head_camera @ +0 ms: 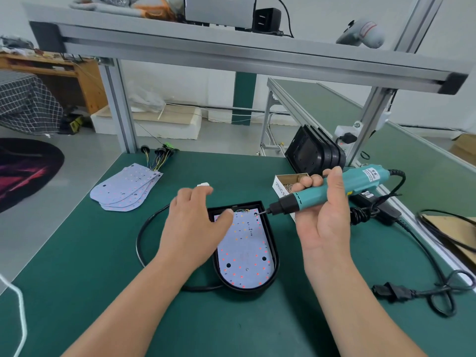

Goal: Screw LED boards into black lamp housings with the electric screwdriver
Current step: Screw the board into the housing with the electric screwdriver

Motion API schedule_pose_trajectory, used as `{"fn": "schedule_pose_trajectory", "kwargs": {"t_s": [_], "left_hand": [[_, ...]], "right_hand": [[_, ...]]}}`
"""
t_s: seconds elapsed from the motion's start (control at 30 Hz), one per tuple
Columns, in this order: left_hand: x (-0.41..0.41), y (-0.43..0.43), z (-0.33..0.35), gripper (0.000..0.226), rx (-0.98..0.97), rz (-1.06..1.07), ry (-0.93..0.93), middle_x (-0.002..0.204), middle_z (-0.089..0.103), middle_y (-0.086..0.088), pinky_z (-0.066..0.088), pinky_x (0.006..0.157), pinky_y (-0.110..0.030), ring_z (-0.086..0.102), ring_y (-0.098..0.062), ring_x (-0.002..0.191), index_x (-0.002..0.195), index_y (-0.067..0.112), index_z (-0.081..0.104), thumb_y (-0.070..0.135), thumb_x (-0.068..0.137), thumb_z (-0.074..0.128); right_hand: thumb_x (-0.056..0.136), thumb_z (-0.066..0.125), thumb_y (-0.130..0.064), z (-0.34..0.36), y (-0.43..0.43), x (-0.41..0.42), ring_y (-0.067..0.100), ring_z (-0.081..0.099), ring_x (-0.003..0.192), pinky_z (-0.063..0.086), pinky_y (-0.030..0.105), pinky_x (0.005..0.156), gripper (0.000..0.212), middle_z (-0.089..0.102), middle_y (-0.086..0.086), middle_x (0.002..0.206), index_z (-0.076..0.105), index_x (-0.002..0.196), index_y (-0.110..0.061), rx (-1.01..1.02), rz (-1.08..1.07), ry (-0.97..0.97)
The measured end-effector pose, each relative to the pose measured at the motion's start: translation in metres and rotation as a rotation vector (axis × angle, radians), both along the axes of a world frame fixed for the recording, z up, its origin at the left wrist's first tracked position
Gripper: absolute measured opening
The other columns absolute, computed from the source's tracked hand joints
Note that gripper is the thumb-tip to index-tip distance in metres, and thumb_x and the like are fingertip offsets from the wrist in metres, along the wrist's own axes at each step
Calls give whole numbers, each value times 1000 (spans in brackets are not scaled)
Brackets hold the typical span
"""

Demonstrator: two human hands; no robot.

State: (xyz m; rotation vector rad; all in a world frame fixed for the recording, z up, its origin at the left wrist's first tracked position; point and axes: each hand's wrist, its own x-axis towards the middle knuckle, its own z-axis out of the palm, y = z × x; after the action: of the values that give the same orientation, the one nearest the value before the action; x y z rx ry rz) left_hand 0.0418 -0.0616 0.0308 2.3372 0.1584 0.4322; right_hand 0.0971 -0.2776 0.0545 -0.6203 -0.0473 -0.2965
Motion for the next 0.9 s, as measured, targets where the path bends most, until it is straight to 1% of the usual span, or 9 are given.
{"fn": "schedule_pose_trajectory", "kwargs": {"t_s": [0.03, 0.1, 0.2, 0.23, 0.3, 0.37, 0.43, 0.63, 0.9], "left_hand": [[2, 1, -1, 62, 24, 13, 118, 140, 50, 4, 44, 101, -36, 51, -22, 128, 147, 30, 48, 56, 93, 63], [5, -1, -7, 64, 104, -14, 257, 135, 56, 1, 46, 91, -37, 59, -26, 120, 148, 31, 44, 60, 94, 59], [9, -1, -10, 53, 100, -37, 263, 103, 67, 11, 49, 77, -35, 65, -21, 98, 131, 35, 48, 61, 88, 65], [11, 0, -11, 47, 33, -47, 264, 96, 67, 13, 51, 73, -34, 65, -18, 92, 121, 36, 49, 59, 85, 69], [13, 3, -12, 42, -189, -83, 292, 90, 70, 9, 51, 58, -32, 67, -15, 79, 106, 35, 49, 52, 80, 77], [14, 3, -15, 41, -353, -122, 320, 92, 71, 1, 48, 46, -28, 63, -15, 64, 102, 33, 50, 44, 78, 82], [15, 2, -17, 41, -377, -148, 323, 92, 70, -2, 45, 43, -24, 58, -16, 61, 102, 29, 51, 38, 79, 84], [16, 2, -16, 37, -468, -178, 315, 90, 66, -4, 41, 41, -22, 57, -18, 67, 103, 23, 51, 24, 84, 83], [16, 2, -14, 35, -498, -189, 300, 89, 64, -5, 39, 40, -22, 54, -20, 64, 104, 23, 50, 20, 85, 80]], "right_hand": [[100, 73, -32, 0, -1, 1, 19, 55, 78, 52, 37, 81, 23, 54, 1, 82, 57, 104, -16, -3, -9, 3], [101, 72, -32, -1, -3, 3, 19, 57, 77, 53, 35, 78, 23, 55, 1, 81, 55, 105, -15, -13, -20, 12], [103, 70, -30, -2, -6, 7, 18, 58, 76, 54, 34, 75, 22, 55, 1, 80, 54, 106, -15, -30, -41, -2], [103, 69, -29, -3, -7, 8, 18, 58, 76, 54, 34, 75, 22, 55, 1, 79, 53, 106, -14, -36, -50, -8], [103, 70, -28, -3, -9, 10, 18, 58, 76, 54, 34, 74, 21, 55, 2, 80, 53, 105, -14, -50, -57, -15], [102, 71, -27, -3, -10, 12, 18, 58, 75, 54, 34, 74, 21, 56, 2, 80, 54, 104, -14, -74, -60, -18], [102, 71, -26, -4, -10, 12, 19, 58, 75, 54, 34, 73, 20, 55, 2, 79, 55, 102, -15, -105, -64, -35], [98, 74, -22, -5, -9, 11, 21, 54, 74, 52, 34, 75, 22, 51, 3, 79, 53, 103, -16, -224, -61, -63], [96, 74, -24, -4, -4, 9, 20, 55, 68, 52, 32, 73, 12, 50, 2, 77, 63, 92, -24, -329, -41, -106]]}}
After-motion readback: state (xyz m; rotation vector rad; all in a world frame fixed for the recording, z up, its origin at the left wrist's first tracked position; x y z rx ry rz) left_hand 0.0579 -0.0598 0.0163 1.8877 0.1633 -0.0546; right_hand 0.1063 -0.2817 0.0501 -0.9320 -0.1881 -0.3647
